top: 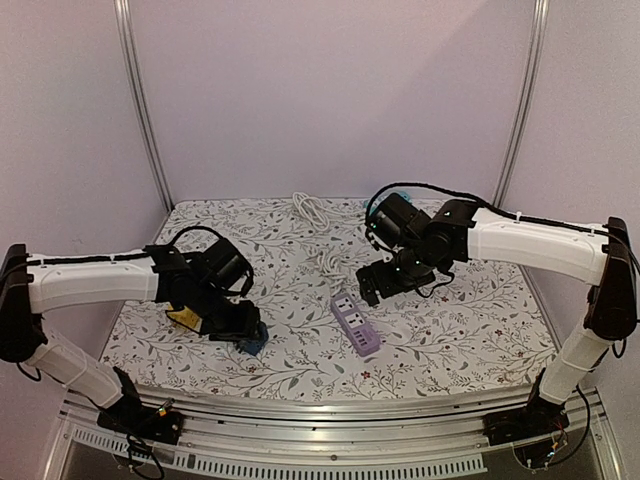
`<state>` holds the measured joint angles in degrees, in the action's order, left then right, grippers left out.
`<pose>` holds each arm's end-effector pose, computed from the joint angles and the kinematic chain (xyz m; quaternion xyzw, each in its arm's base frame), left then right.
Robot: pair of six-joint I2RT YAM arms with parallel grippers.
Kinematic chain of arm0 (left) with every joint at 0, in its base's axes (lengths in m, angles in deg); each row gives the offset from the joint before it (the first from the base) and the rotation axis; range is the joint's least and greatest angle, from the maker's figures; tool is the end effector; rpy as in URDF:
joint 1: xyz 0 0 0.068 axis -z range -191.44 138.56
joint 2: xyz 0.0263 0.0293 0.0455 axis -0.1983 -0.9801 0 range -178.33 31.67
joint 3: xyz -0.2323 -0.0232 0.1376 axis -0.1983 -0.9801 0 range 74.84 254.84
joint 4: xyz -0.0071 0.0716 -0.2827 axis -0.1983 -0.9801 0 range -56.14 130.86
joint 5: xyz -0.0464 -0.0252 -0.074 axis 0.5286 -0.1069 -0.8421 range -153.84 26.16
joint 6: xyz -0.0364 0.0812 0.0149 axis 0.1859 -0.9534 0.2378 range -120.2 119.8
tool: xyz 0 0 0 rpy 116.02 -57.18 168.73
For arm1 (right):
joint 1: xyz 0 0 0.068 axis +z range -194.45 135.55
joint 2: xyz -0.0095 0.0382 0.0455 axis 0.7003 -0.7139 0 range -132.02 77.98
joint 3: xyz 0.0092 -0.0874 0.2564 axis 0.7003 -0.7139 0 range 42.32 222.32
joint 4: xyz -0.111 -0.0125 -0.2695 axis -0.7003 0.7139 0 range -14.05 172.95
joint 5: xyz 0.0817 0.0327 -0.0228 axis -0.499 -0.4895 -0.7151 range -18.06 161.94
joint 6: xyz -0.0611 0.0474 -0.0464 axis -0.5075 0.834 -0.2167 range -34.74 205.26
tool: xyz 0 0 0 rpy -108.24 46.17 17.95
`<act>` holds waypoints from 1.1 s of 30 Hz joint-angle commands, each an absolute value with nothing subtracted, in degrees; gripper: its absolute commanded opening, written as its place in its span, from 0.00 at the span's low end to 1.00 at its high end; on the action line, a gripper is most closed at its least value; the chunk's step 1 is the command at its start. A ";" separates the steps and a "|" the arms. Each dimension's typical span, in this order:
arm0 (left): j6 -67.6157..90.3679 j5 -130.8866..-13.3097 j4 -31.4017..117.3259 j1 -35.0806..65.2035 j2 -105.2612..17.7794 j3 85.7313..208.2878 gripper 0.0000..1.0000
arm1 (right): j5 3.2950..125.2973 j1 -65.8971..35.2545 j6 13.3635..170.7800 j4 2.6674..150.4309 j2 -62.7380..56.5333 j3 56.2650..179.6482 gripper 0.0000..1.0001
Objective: Insert the plug
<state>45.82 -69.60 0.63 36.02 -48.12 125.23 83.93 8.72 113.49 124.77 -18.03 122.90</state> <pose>0.1955 -0.2251 0.1432 0.0212 0.9828 -0.1626 0.0850 0.2513 0.3076 0.2207 -0.1866 0.9517 0.0674 0.2344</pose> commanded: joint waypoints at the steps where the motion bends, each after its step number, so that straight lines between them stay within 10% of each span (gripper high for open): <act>1: 37.05 -65.05 -10.45 35.84 -49.98 132.26 0.59 | 85.34 8.41 113.76 124.70 -17.12 122.74 0.99; 8: 31.01 -52.21 -23.51 35.76 -50.43 137.27 0.88 | 85.38 8.33 112.82 124.29 -17.44 122.80 0.99; 20: 24.39 -58.48 -14.80 35.77 -61.18 139.14 0.91 | 86.17 8.17 111.62 125.40 -19.33 125.56 0.99; 28: 21.17 -59.42 -12.47 35.50 -64.99 138.37 0.78 | 86.79 8.04 113.32 127.23 -18.12 124.75 0.99; 33: 20.25 -59.83 -9.41 35.41 -65.45 137.73 0.47 | 86.70 8.07 114.58 128.32 -18.39 126.08 0.99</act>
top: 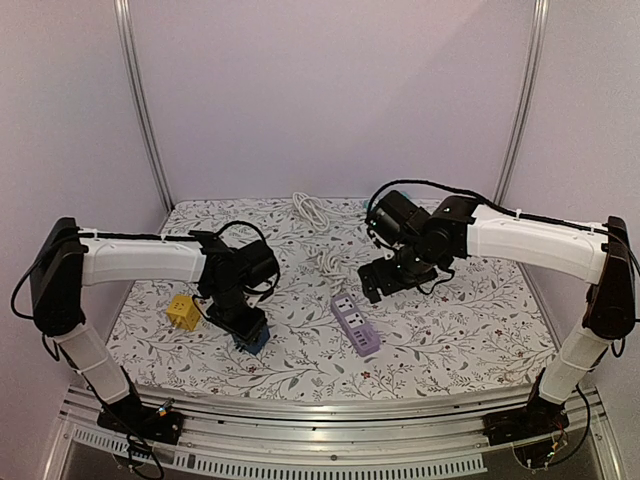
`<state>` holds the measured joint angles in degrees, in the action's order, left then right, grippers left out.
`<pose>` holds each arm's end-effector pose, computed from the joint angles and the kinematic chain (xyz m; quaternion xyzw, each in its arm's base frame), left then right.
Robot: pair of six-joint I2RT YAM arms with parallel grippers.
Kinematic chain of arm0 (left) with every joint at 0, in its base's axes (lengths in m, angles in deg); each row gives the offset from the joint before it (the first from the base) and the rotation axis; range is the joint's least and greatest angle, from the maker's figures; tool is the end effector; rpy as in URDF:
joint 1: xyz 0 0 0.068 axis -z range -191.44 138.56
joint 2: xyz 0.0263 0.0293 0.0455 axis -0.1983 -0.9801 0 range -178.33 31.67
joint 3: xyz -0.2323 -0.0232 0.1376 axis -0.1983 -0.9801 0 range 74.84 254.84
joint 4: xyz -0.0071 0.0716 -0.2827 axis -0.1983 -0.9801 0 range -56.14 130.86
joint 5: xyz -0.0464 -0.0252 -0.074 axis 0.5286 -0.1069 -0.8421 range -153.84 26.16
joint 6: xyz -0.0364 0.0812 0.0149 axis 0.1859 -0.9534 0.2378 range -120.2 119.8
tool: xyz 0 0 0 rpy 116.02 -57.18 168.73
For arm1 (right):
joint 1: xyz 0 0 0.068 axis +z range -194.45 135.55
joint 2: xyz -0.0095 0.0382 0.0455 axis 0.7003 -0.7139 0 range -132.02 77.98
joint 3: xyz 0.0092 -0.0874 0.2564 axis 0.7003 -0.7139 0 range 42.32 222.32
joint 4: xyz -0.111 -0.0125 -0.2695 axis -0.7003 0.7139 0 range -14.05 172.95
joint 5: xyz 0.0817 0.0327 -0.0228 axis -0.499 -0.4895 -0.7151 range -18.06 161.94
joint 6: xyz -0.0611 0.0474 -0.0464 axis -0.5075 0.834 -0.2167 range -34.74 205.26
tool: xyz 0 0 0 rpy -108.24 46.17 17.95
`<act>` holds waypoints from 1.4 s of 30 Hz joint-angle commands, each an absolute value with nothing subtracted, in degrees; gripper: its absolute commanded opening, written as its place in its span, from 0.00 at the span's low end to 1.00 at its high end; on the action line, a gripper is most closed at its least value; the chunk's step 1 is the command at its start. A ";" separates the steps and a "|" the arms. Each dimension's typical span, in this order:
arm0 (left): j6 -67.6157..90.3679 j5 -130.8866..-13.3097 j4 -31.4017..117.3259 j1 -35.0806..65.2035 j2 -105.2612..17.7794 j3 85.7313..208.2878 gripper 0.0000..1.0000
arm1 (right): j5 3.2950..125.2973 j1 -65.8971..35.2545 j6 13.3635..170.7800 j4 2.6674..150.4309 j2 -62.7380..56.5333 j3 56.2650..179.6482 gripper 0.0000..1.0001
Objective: Insert the plug
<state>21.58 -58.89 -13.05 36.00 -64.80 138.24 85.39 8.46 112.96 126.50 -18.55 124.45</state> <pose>0.2233 -0.2329 0.1190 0.2206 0.9741 0.0205 0.0462 0.2547 0.3058 0.2251 -0.1868 0.9517 0.0522 0.2382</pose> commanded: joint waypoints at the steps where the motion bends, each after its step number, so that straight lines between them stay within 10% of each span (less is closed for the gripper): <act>1: 20.12 -60.01 -9.18 35.41 -65.28 137.83 0.44 | 86.70 8.09 114.74 128.31 -18.43 126.26 0.99; 13: 19.21 -76.66 -8.90 35.03 -58.99 140.12 0.20 | 81.25 8.06 111.81 123.43 -18.02 128.14 0.99; 32: 23.60 -115.69 -5.58 28.02 -58.61 147.66 0.22 | 56.81 8.19 76.35 94.12 0.40 107.23 0.99; 42: 21.02 -116.48 -5.83 28.64 -58.76 152.83 0.24 | 39.55 7.78 78.16 94.30 -0.27 112.52 0.99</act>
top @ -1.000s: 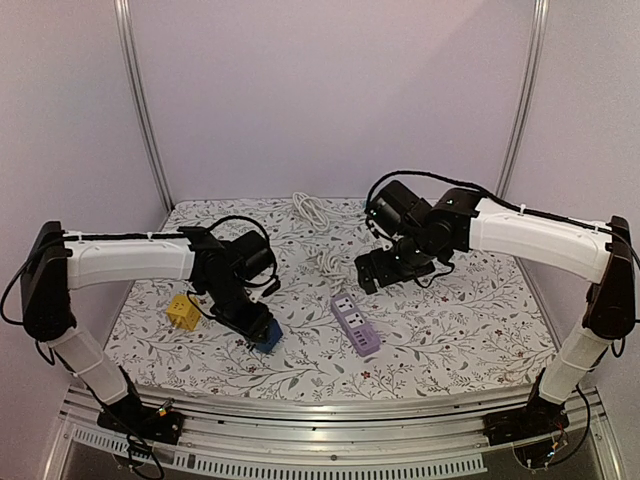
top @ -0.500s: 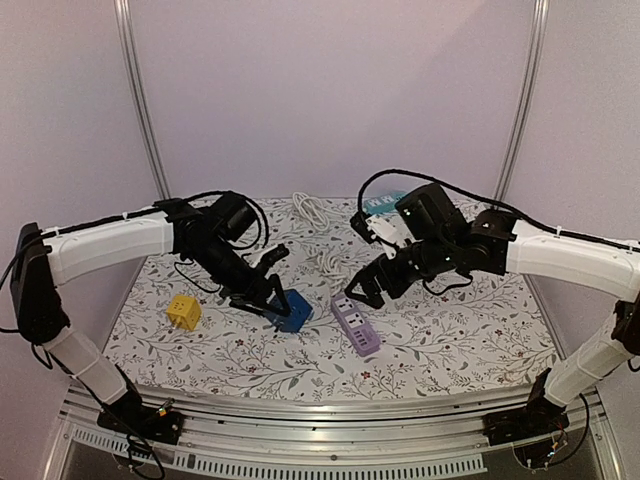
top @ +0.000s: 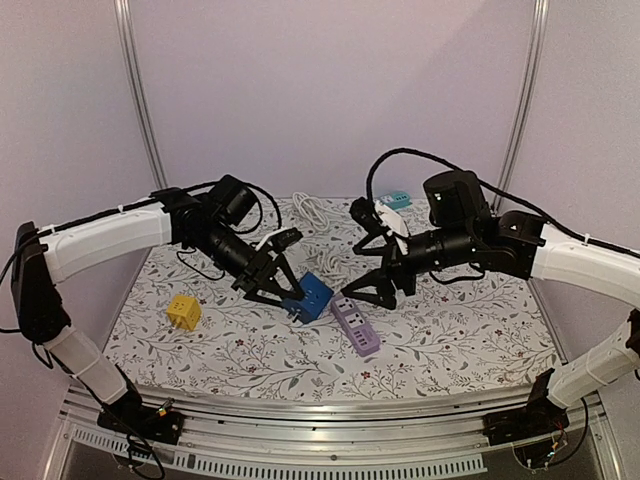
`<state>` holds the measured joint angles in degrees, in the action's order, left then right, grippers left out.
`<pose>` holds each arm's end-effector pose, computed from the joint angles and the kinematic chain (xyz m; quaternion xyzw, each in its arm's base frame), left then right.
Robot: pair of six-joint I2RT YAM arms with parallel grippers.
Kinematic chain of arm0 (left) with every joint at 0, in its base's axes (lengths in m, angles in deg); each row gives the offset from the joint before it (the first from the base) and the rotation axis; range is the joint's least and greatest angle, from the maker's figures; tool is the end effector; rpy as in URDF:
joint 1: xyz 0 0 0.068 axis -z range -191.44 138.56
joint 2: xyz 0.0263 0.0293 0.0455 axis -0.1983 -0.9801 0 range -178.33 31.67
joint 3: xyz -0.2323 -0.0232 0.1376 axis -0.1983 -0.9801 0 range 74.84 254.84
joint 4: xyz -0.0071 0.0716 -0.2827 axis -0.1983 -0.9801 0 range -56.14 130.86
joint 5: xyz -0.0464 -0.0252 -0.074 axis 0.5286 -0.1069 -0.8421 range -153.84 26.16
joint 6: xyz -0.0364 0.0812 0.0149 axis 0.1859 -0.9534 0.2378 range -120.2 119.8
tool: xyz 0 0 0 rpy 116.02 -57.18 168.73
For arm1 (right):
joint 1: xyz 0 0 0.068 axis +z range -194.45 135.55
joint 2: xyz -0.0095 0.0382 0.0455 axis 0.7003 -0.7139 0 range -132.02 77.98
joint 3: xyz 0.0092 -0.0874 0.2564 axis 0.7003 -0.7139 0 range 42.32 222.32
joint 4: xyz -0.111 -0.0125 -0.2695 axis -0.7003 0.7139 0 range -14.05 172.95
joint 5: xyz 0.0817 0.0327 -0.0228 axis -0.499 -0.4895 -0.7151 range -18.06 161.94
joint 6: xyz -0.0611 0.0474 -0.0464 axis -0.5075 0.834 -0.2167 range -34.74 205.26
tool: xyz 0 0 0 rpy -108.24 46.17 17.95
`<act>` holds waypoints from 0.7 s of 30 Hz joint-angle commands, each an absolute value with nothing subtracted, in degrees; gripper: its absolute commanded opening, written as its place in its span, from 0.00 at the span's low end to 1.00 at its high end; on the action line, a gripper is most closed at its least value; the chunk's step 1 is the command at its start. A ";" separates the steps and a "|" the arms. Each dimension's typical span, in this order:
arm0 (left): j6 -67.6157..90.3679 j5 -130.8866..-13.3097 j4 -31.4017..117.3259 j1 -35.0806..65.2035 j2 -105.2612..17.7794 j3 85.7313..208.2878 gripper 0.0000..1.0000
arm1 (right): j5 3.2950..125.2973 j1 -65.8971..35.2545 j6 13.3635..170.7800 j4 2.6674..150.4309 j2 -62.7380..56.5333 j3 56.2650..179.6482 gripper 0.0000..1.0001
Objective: Insert the plug
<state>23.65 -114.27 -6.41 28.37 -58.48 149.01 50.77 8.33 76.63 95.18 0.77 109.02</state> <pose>0.2367 -0.2782 0.2451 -0.2197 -0.8580 0.4626 0.0407 0.2035 0.3161 0.3036 -0.5134 0.6839 0.3327 0.3975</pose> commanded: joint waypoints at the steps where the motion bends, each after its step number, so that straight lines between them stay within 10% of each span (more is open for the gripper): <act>1: 19.72 -115.69 -6.65 28.64 -58.72 153.67 0.24 | 37.52 7.67 79.07 94.85 -0.81 113.33 0.99; 21: -0.04 -110.92 1.62 32.28 -49.56 150.55 0.28 | 19.32 3.34 89.71 109.72 -13.18 126.31 0.99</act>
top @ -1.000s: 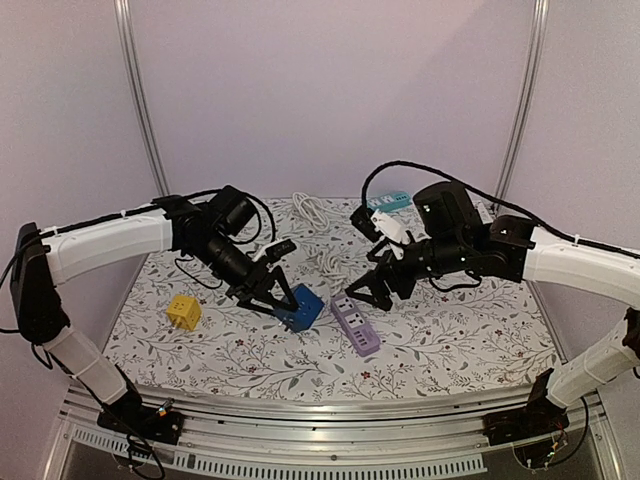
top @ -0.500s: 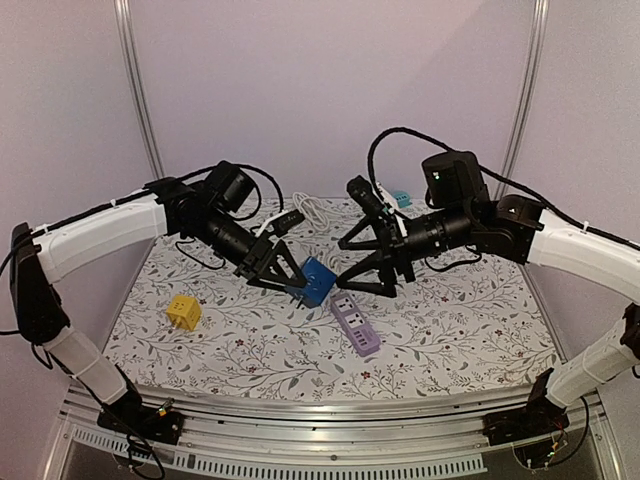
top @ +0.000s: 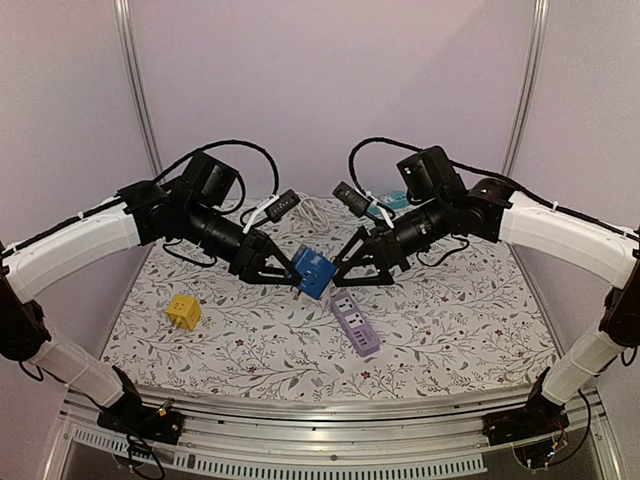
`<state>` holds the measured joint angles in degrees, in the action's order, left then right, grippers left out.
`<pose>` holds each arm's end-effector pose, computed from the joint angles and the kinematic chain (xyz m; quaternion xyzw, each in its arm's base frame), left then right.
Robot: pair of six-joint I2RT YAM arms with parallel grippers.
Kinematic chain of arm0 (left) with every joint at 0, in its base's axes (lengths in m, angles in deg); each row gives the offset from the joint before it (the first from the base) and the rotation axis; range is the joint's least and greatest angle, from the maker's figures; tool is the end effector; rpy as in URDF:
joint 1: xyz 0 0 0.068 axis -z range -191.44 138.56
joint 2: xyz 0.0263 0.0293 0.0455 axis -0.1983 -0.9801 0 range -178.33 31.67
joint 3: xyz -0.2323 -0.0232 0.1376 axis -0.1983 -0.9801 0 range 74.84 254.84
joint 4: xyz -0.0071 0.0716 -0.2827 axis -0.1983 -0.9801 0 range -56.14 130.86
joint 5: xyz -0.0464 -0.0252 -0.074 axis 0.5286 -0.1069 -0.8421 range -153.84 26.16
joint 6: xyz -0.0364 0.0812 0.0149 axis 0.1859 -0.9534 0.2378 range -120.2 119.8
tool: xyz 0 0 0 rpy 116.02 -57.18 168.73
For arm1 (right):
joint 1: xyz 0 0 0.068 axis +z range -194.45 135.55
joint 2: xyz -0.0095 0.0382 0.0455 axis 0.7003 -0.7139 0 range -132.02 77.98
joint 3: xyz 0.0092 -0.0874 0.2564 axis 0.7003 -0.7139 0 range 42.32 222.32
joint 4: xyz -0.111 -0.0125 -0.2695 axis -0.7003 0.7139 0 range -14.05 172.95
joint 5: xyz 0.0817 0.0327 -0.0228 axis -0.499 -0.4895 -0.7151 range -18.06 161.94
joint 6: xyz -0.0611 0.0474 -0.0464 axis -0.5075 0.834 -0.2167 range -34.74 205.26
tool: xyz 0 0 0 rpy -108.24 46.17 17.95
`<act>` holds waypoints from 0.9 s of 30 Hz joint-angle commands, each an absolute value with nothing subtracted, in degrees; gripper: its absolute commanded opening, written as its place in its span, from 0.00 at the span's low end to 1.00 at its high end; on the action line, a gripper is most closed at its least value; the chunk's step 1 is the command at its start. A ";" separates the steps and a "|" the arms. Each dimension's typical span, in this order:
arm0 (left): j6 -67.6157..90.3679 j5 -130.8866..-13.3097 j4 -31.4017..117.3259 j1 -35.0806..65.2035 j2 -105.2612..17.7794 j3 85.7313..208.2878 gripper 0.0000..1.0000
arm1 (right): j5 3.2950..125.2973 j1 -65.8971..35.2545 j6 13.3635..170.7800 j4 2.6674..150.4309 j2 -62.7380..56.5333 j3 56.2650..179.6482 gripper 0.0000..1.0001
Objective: Insert the plug
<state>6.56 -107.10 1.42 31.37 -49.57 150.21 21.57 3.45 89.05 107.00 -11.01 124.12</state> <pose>0.2230 -0.2819 0.3096 0.3993 0.7742 -0.4577 0.1780 0.2196 0.3356 0.3228 -0.4779 0.6848 0.5168 0.1886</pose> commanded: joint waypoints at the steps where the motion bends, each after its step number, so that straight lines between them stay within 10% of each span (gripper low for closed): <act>1: -0.18 -112.15 1.45 32.39 -49.55 150.78 0.29 | 19.45 3.30 90.01 109.55 -13.45 126.46 0.99; 27: -0.71 -113.74 3.24 34.29 -53.48 154.20 0.23 | 18.06 4.87 87.62 103.63 -15.15 127.41 0.87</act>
